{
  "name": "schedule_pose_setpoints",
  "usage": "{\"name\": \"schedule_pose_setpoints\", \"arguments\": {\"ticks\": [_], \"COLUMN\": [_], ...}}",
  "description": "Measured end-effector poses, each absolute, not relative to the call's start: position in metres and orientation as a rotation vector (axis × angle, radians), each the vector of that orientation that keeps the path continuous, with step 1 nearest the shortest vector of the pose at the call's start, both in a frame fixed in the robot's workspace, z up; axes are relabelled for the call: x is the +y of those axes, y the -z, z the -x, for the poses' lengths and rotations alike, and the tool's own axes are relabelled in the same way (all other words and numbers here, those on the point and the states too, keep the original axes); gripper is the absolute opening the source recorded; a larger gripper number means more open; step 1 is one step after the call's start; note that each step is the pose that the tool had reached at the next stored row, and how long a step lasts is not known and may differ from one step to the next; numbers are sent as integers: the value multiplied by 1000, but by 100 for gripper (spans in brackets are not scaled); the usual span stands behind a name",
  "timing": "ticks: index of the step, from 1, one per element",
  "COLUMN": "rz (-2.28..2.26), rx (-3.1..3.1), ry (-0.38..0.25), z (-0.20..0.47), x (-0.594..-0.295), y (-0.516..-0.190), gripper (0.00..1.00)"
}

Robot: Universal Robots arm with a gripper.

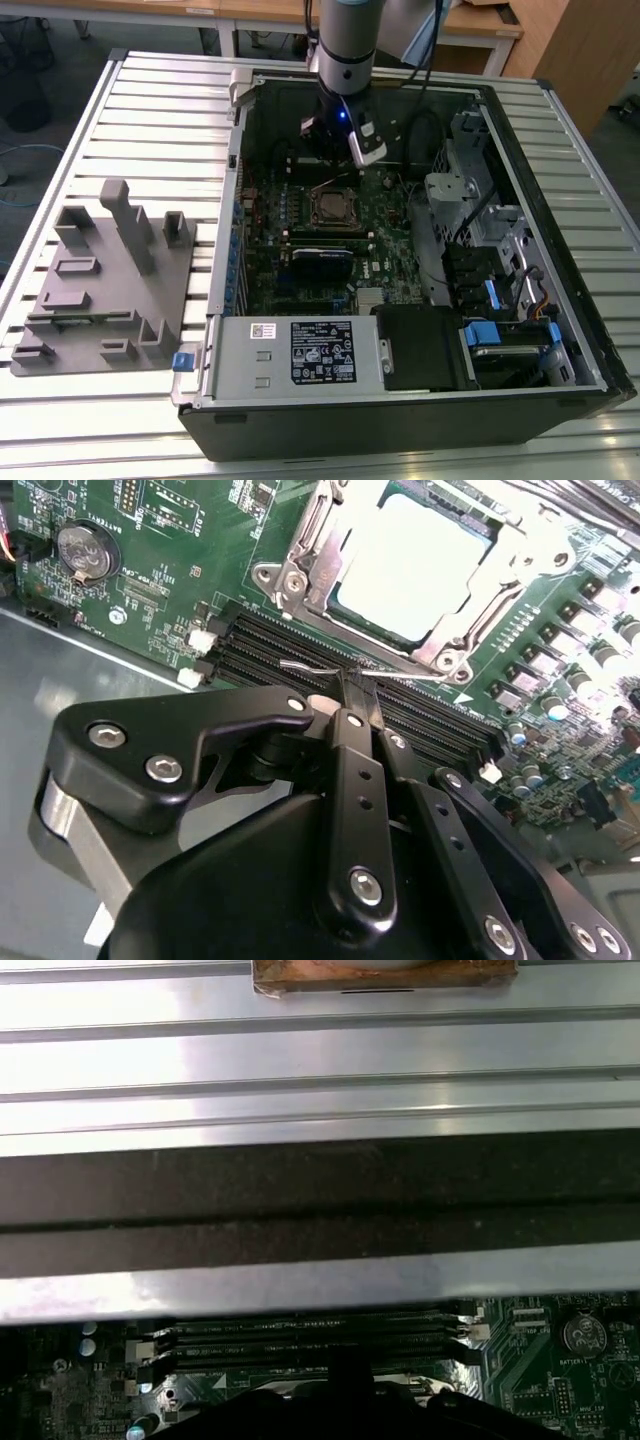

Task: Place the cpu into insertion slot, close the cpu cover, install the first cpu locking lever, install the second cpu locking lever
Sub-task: 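Install the first cpu locking lever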

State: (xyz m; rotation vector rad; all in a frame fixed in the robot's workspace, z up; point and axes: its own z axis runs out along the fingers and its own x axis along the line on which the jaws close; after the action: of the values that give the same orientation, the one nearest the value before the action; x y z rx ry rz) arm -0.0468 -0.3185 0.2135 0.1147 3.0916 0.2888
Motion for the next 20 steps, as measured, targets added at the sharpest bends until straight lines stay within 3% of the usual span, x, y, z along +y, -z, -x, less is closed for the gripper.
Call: {"name": "schedule_pose_setpoints", "arguments": {"ticks": [20], "rz": [-115], "rx": [3092], "ry": [-289], "z": [39], "x": [-319], "y": [-203], "gripper": [10]}}
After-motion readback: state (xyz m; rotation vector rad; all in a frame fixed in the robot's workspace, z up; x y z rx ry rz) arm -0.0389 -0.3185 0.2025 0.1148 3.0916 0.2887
